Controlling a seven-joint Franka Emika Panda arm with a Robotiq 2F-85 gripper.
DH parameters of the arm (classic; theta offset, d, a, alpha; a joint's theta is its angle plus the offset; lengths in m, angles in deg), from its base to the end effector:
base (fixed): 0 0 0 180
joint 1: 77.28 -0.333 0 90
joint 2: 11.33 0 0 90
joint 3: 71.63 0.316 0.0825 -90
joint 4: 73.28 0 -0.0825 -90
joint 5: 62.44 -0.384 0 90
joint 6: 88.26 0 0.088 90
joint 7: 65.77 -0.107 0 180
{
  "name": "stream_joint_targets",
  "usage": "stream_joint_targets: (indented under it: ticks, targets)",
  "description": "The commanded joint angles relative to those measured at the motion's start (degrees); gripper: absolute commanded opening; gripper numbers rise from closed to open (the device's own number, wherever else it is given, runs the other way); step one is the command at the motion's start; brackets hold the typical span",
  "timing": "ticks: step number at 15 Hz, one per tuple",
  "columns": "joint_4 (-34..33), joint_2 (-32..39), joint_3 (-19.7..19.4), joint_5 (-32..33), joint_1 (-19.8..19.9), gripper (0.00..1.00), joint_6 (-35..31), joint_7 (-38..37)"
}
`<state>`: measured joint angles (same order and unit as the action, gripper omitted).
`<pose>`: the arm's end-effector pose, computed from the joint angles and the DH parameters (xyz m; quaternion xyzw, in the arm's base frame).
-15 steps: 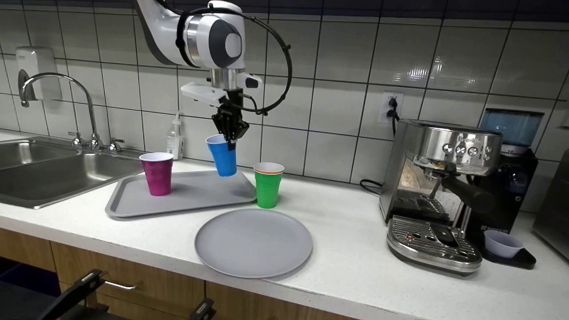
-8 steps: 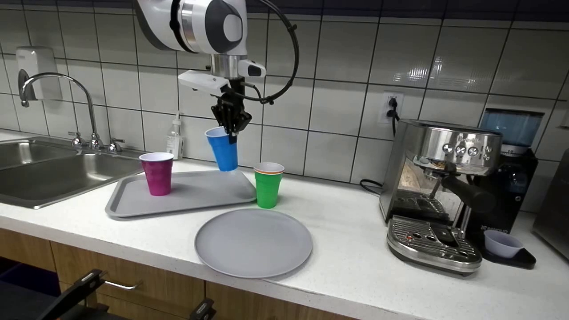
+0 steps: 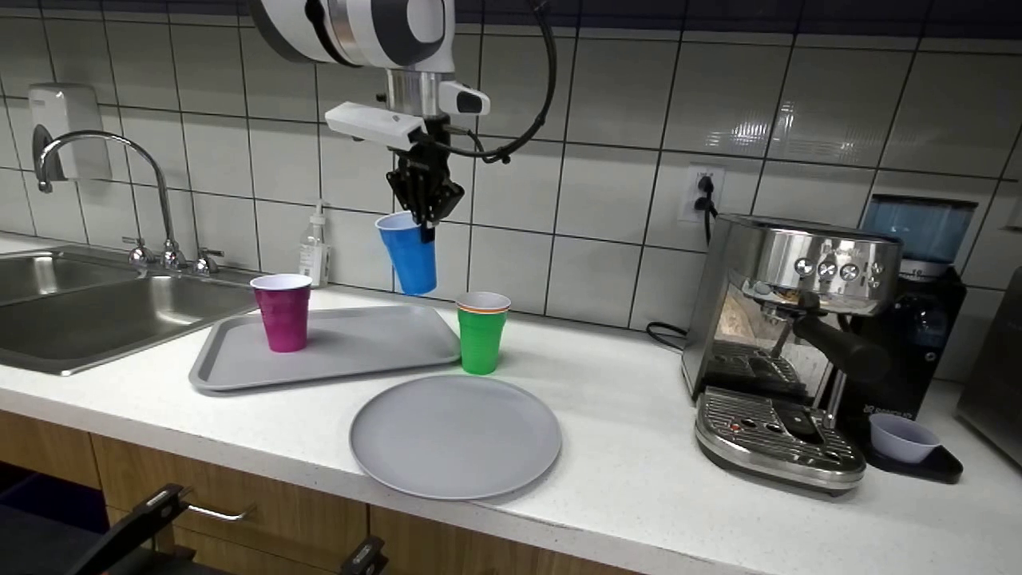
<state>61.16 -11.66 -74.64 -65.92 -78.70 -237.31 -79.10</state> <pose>0.5262 -0.0159 0.3607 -0.9796 0.1523 -0.1273 0.0322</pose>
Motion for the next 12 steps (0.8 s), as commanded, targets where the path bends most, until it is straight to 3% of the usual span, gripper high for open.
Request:
stream_joint_targets:
  ticks: [1,12]
  targets:
    - [1.0,-3.3,0.2,-1.9,1.6,0.01,2.8,3.4]
    - [-1.4,-1.8,-1.5,-1.8,4.4,0.01,3.0,0.9]
